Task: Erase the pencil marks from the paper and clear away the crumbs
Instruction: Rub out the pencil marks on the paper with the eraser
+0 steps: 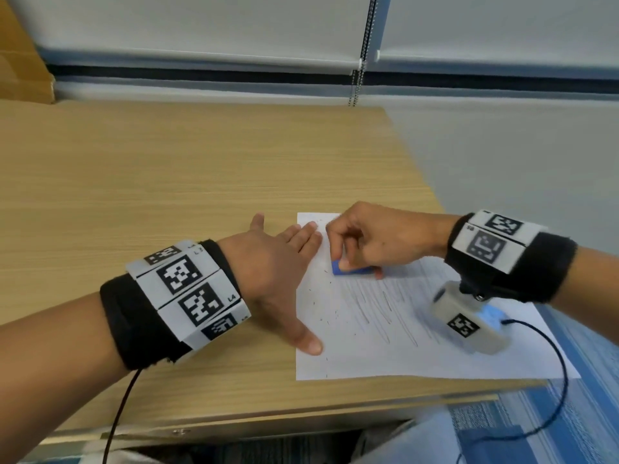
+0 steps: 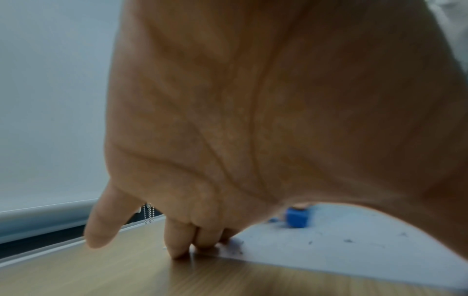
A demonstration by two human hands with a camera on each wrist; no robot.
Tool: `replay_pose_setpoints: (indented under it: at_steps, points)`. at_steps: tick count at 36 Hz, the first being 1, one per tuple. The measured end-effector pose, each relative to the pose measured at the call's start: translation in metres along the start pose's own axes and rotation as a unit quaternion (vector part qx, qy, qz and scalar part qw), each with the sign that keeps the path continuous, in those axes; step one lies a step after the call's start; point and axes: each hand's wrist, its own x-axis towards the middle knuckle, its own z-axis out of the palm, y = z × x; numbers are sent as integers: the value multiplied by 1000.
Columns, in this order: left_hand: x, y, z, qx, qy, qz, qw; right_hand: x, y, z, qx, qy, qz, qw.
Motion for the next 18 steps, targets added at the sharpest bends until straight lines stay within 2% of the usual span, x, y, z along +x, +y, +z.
replay_pose_setpoints:
  at_steps: [2,3,7,9,11,14,15,18]
  points:
    - [2,0,0,2,0,-1,1000,-5,-2,3,-9,-45,1,999]
    - [2,0,0,3,0,0,1000,-4,-3,2,-16,-44,0,999]
    - [2,1,-2,6,-6,1,1000,2,-3,-3,-42,47,2,998]
    - [2,2,-2,7,-6,1,1000,0,-1,0,-32,65,0,997]
    - [2,2,0,9,1,2,1000,-6,-1,5,-12,33,-7,999]
    - [4,2,1,16,10,1,1000,-17,-4,10,-8,-63,-8,998]
    - [4,2,1,19,11,0,1000,-17,-6,10,-13,-74,-7,997]
    - [5,3,0,22,8,1,1000,-11,-9,8,-17,-14,-3,1000]
